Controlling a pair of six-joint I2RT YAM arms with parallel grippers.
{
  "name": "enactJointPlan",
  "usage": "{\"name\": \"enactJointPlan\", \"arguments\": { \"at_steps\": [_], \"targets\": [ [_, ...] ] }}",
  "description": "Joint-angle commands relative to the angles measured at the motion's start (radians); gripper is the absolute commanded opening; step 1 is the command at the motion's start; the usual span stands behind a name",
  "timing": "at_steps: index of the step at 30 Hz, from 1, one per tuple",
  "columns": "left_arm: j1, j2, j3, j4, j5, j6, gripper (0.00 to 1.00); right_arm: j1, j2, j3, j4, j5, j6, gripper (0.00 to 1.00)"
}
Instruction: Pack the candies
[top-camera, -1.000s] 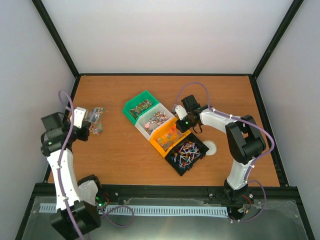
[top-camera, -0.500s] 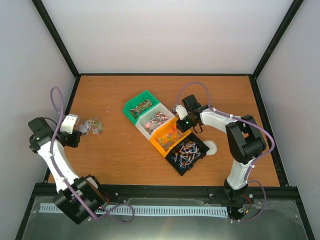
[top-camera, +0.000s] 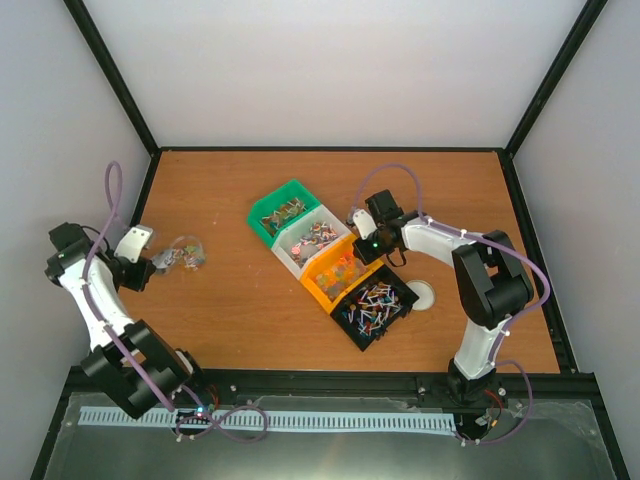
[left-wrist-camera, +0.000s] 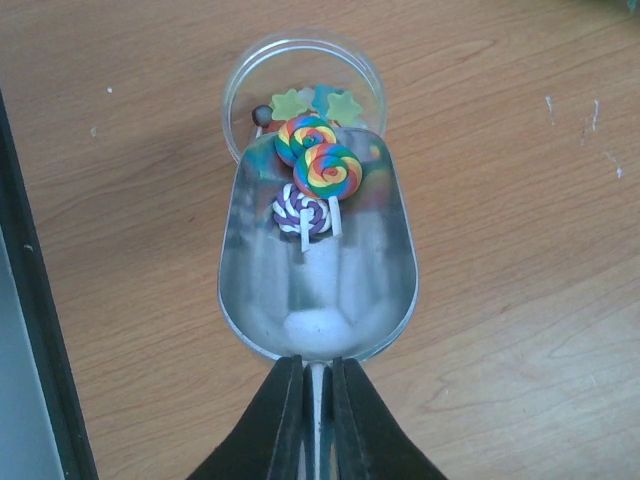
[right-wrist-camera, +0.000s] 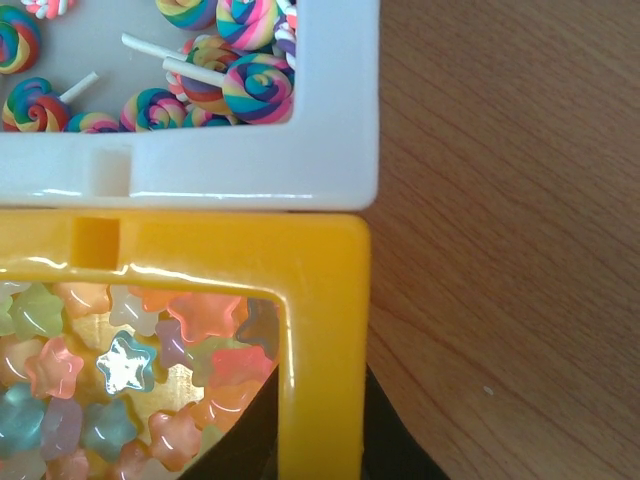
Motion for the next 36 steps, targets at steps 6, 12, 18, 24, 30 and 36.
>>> {"name": "enactJointPlan", "arguments": {
  "at_steps": [6,12,18,24,30,36],
  "targets": [
    [-0.008,0.05,0.094,-0.102,0.006,0.114,0.01,-0.018,-0.026,-0.034,0.047,-0.006,0.045,0.03],
    [-0.066,0.06,0.099,-0.089,-0.039,0.098,0.01,-0.019,-0.025,-0.034,0.044,-0.005,0.035,0.03],
    [-0.115,0.084,0.14,-0.086,-0.099,0.074,0.01,-0.021,-0.025,-0.033,0.038,-0.002,0.026,0.03],
    [-0.12,0.115,0.174,-0.122,-0.155,0.113,0.01,-0.023,-0.019,-0.032,0.037,-0.006,0.025,0.03],
    [-0.125,0.122,0.212,-0.166,-0.182,0.174,0.01,-0.023,-0.006,-0.021,0.041,-0.011,0.031,0.03],
    [-0.137,0.123,0.227,-0.204,-0.201,0.211,0.01,-0.023,0.007,-0.012,0.043,-0.017,0.041,0.03]
  ]
}}
